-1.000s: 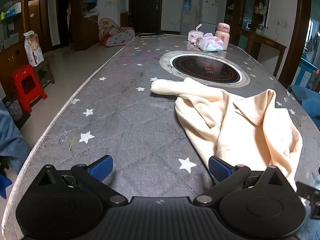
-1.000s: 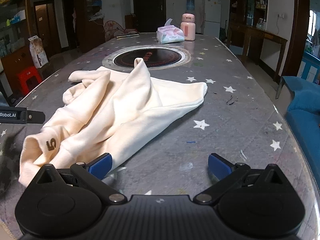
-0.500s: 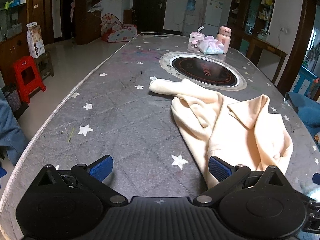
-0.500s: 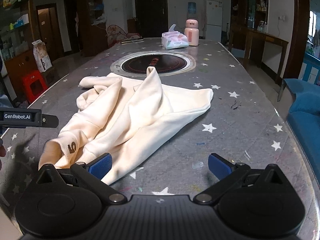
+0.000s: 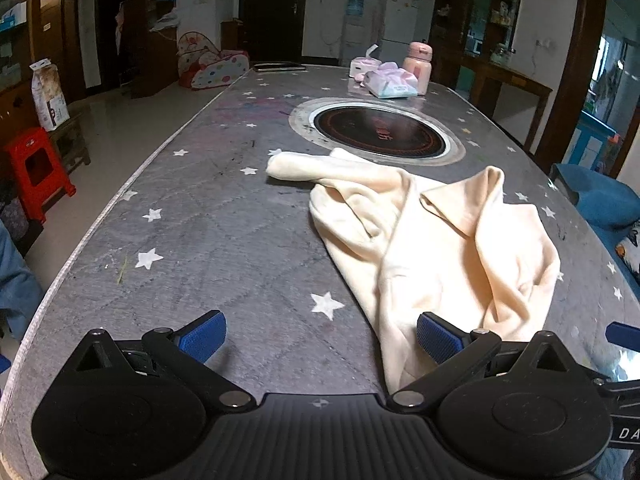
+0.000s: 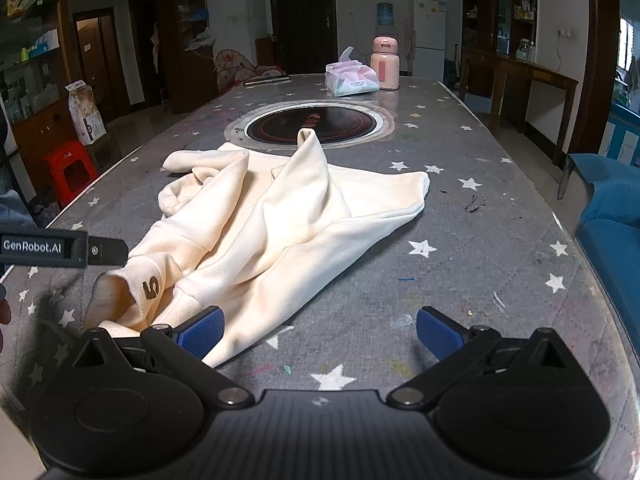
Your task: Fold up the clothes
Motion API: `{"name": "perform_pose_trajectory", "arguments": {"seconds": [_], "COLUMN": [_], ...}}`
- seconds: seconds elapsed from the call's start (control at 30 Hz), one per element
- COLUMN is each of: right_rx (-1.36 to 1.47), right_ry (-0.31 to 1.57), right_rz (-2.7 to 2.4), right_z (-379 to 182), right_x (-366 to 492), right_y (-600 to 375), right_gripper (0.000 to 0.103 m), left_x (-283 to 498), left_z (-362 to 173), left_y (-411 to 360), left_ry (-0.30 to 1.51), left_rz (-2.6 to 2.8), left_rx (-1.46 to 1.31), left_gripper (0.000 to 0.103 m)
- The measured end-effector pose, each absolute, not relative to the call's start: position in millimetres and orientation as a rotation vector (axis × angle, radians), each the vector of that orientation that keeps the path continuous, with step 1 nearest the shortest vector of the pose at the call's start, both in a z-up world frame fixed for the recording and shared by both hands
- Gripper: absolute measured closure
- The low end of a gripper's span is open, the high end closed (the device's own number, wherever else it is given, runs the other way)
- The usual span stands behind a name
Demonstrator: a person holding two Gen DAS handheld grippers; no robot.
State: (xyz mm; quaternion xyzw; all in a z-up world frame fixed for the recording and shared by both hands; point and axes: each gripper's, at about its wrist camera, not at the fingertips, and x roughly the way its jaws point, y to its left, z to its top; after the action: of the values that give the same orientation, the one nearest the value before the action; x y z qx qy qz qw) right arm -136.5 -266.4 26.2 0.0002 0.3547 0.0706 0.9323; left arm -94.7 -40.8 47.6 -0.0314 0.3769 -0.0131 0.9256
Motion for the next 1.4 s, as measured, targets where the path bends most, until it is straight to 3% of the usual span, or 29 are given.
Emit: {"name": "perform_pose_trajectory", "arguments": {"seconds": [0.63, 1.1, 1.4], "right_rx": [-0.008, -0.031, -0.046], "right_ry": [0.713, 0.698, 0.697], "right_rz": [0.161, 0.176, 0.201], "right_z": [29.4, 33.5, 38.0], "right_x": [-138.4, -131.3, -119.1], "right_y": [-261.2, -257.5, -256.8], "right_gripper": [0.000, 0.001, 0.011], "left_x": [-96.4, -89.2, -74.1], "left_z": [49.9, 52.8, 56.1], "left_y": [-45.3, -45.4, -44.4], "left_ry": [0.781, 0.780, 0.775], "left_rz": [-0.057, -0.075, -0.089], "left_rx": [-0.053, -0.052, -0.025], "left_gripper": [0.002, 0.015, 0.029]}}
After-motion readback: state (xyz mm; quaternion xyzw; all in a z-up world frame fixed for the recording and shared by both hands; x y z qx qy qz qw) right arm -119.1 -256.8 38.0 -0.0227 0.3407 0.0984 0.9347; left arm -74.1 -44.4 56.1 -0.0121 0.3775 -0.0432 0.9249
